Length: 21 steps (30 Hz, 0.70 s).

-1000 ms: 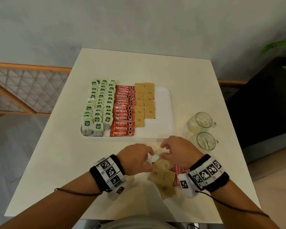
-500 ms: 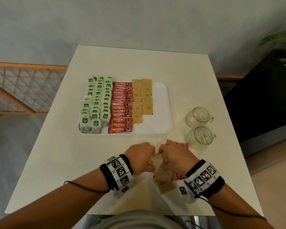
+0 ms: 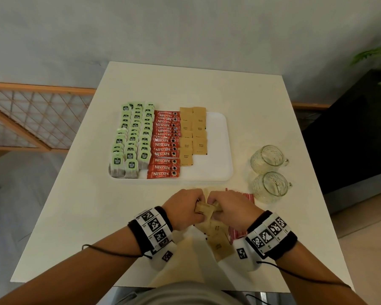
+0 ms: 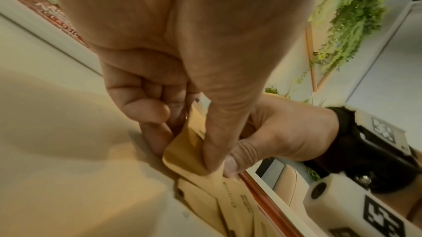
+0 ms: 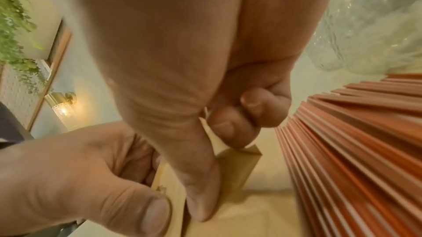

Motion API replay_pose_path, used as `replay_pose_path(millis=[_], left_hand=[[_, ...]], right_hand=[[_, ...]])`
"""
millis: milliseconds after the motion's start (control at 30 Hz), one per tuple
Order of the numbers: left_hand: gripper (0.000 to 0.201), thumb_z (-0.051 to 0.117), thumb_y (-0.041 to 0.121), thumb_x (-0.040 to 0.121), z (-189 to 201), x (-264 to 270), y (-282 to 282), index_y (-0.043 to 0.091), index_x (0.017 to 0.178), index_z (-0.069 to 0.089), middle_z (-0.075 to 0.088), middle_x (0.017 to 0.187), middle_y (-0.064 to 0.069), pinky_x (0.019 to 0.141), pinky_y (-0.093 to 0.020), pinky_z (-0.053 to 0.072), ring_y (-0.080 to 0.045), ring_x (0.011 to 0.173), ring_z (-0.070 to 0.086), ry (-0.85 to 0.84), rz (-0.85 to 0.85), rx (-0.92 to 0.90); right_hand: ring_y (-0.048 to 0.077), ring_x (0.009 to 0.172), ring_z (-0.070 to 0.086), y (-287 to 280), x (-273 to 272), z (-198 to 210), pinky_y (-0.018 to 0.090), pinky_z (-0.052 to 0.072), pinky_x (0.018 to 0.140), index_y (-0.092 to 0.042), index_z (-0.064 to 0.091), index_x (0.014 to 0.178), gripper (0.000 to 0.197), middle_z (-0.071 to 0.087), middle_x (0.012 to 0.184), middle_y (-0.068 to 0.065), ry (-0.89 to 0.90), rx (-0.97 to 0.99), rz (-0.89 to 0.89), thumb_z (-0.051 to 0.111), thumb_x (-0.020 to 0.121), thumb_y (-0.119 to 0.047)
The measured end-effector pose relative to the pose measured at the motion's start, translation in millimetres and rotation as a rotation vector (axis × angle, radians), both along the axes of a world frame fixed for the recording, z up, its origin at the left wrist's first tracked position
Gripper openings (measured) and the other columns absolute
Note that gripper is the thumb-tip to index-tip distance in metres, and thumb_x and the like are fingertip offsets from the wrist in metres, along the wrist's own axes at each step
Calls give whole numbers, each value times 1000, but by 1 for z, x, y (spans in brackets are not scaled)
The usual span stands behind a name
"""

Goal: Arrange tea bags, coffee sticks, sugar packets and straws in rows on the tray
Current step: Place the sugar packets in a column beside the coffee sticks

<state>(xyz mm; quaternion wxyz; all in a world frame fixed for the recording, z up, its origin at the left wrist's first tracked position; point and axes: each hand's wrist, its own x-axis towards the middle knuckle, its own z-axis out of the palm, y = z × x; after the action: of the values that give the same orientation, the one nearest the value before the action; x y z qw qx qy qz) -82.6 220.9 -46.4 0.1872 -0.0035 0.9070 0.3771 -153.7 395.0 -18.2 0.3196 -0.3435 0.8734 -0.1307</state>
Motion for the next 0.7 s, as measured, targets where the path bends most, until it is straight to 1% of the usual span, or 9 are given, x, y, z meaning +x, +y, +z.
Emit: replay_pose_path(millis=[133, 233, 267, 333, 433, 500, 567, 633, 700], left_hand=[[45, 81, 30, 76, 3, -2, -12, 22, 112, 57, 64, 83, 7, 64, -21, 44, -9, 70, 58, -50, 68, 128], [27, 78, 34, 83, 7, -5, -21, 13, 93, 66, 66, 76, -5, 64, -33, 47, -13, 66, 59, -49, 14, 214], [27, 76, 35, 85, 9, -5, -23, 10, 88, 65, 65, 74, -6, 64, -34, 48, -12, 65, 58, -55, 2, 262], [27, 71, 36, 90, 14, -5, -27, 10, 92, 64, 66, 78, -3, 68, -32, 55, -13, 69, 62, -94, 7, 349], [18, 66, 34, 95, 19, -3, -34, 18, 101, 61, 69, 92, -3, 76, -40, 62, -20, 83, 70, -161, 56, 400], [11, 63, 31, 97, 21, -1, -38, 22, 99, 58, 69, 94, -3, 75, -40, 62, -20, 83, 70, -171, 81, 396], [9, 61, 27, 98, 24, 0, -43, 20, 98, 56, 67, 95, -4, 73, -40, 62, -19, 82, 69, -170, 108, 389], [11, 60, 25, 99, 27, 1, -48, 16, 100, 56, 65, 98, -9, 72, -43, 63, -26, 86, 69, -169, 156, 396], [11, 60, 23, 99, 29, 3, -54, 13, 101, 56, 63, 102, -13, 72, -44, 63, -28, 89, 68, -167, 217, 414]], right_hand=[[10, 79, 56, 1, -5, 4, 29, 41, 69, -34, 58, 103, 22, 61, 90, -11, -57, -119, -33, 73, 89, -25], [2, 68, 54, -2, -8, 9, 19, 37, 61, -34, 57, 94, 22, 59, 78, -13, -72, -240, -57, 72, 89, -18], [1, 65, 53, -3, -8, 11, 16, 36, 59, -32, 59, 93, 21, 58, 73, -13, -78, -276, -65, 71, 89, -16], [1, 63, 53, -6, -9, 13, 16, 38, 58, -29, 63, 96, 16, 58, 69, -14, -86, -334, -75, 70, 90, -16], [4, 62, 51, -9, -14, 14, 18, 38, 58, -28, 66, 99, 9, 61, 70, -10, -100, -355, -72, 67, 94, -21], [4, 60, 50, -11, -18, 13, 20, 36, 57, -29, 66, 100, 6, 60, 70, -9, -77, -329, -69, 64, 97, -24], [4, 61, 50, -11, -21, 12, 21, 37, 59, -30, 64, 102, 5, 64, 74, -6, -59, -317, -70, 61, 99, -27], [7, 64, 54, -13, -23, 11, 25, 43, 61, -31, 63, 103, 5, 67, 79, -3, -67, -328, -80, 59, 101, -28], [17, 71, 60, -15, -26, 10, 31, 48, 67, -31, 63, 105, 7, 68, 81, -1, -86, -344, -95, 57, 102, -28]])
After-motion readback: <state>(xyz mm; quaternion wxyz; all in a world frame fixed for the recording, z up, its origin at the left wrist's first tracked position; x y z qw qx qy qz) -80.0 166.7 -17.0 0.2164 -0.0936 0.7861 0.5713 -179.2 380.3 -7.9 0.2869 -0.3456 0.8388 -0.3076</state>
